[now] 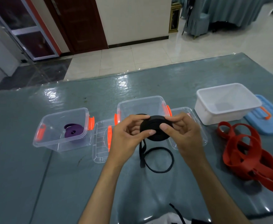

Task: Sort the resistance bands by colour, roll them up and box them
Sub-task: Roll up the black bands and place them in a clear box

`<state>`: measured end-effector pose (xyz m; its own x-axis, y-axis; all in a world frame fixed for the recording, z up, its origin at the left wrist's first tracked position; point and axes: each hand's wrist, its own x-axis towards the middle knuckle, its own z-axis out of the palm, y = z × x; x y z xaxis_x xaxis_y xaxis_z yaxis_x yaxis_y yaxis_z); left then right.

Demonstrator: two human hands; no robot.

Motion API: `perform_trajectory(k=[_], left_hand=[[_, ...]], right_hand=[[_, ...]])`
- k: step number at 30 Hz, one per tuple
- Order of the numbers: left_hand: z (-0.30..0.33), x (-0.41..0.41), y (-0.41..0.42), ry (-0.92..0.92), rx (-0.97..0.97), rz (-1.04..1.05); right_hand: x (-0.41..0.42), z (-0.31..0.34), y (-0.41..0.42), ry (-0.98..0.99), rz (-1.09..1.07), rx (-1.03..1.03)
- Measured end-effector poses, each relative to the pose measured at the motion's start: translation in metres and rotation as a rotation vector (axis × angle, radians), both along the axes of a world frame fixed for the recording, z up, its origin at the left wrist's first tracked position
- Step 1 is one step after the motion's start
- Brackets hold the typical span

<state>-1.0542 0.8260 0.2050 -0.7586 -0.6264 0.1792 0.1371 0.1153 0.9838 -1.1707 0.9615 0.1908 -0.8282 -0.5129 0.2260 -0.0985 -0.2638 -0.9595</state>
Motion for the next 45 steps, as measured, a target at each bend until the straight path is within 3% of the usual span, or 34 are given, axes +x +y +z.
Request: perform_trajectory(k=[7,14,20,27,34,38,42,45], left_hand=[[0.002,0.003,0.0,0.03,0.065,-0.008],[0.009,0.005,0.0,0.021,-0.016,0.068],[0.007,0.001,0.005,0.047,0.042,0.117],[0.013,0.003,-0.006,-0.007,0.007,-0.054],[0.016,0.005,-0.014,-0.007,-0.031,0.041],[0.012,0.005,-0.008,0.0,0.015,0.078],[0.013,0.008,-0.008,0.01,0.023,0.059],[0.014,0.006,-0.003,0.018,0.049,0.052]], right_hand=[[0.002,0.005,-0.001,0.169,-0.052,-0.017],[-0.006,0.008,0.001,-0.02,0.113,0.043],[-0.015,0.018,0.009,0.06,0.313,0.145],[-0.006,0.016,0.005,0.086,0.087,0.023],[-0.009,0.022,0.009,-0.038,0.147,0.108],[-0.007,0.027,0.011,0.056,0.135,0.111],[-0.009,0.025,0.012,0.008,0.257,0.144],[-0.007,0.024,0.007,0.093,0.155,0.153]])
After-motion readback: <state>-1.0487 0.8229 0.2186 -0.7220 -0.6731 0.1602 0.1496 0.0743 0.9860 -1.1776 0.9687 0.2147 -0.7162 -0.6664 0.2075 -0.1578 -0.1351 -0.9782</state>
